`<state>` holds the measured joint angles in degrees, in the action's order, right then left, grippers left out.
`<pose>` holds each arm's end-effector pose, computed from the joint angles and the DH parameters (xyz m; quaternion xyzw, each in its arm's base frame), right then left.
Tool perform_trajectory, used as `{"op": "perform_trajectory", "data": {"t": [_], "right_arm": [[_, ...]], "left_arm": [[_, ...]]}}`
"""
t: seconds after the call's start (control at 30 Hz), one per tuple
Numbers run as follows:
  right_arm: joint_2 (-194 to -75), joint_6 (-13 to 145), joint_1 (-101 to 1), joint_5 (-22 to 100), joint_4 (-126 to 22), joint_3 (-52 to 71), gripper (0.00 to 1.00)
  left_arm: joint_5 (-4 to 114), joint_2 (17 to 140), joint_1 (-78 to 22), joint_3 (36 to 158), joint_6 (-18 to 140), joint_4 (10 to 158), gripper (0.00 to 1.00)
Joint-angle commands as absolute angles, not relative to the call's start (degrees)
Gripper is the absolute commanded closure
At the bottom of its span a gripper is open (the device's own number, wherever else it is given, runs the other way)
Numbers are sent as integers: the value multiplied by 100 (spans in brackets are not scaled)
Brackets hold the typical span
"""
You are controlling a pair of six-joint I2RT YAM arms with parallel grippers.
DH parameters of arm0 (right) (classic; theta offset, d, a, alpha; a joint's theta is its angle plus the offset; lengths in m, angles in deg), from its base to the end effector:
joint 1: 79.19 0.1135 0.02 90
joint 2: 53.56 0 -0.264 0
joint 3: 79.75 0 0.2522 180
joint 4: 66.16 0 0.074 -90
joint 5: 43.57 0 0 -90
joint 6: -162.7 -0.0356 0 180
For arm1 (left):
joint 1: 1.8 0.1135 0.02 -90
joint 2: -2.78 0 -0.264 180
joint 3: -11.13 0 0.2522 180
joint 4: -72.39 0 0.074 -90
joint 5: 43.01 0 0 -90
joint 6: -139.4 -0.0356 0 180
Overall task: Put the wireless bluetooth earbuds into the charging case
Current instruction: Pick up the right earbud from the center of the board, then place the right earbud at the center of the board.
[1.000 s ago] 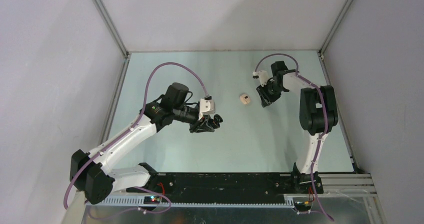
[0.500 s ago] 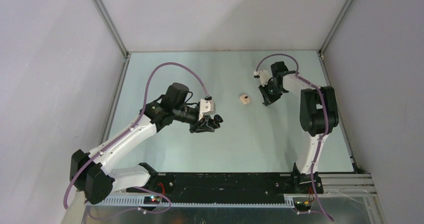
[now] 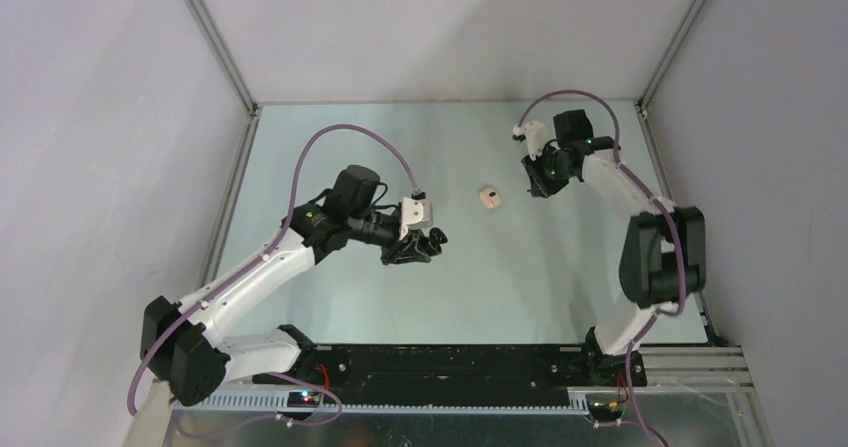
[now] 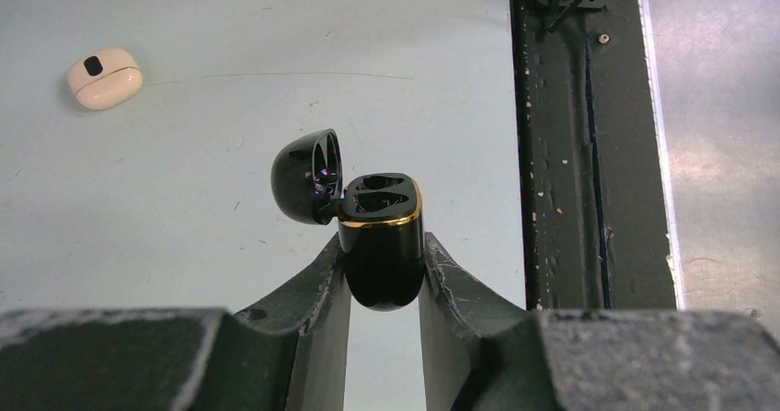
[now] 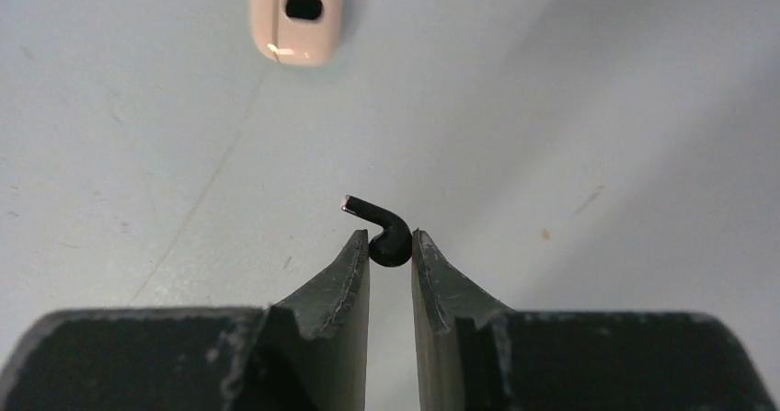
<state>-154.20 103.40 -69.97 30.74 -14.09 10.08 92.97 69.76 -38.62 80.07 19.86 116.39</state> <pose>0.3596 0.0681 0.2293 -0.3588 0.8943 0.0871 0.2529 0.1785 -0.1656 0.2990 0.5932 0.6171 -0.3799 0.3507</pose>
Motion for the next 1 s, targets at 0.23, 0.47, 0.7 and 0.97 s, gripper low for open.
{"op": "perform_trajectory", "data": {"t": [0.23, 0.47, 0.7, 0.97], "right_arm": [[-14432, 10458, -6362, 3530, -1601, 635, 80], [-15198, 10261, -6367, 3398, -1442, 322, 80], [-15681, 10200, -6350, 3374, -1277, 278, 80], [-15856, 10297, -6339, 3207, -1165, 230, 66]], "left_arm": [[8959, 7221, -4037, 8029, 2372, 11091, 100], [8938, 7153, -4039, 7993, 2344, 11073, 100], [8934, 7174, -4050, 8000, 2322, 11097, 100], [8910, 7177, -4065, 7993, 2307, 11094, 100]]}}
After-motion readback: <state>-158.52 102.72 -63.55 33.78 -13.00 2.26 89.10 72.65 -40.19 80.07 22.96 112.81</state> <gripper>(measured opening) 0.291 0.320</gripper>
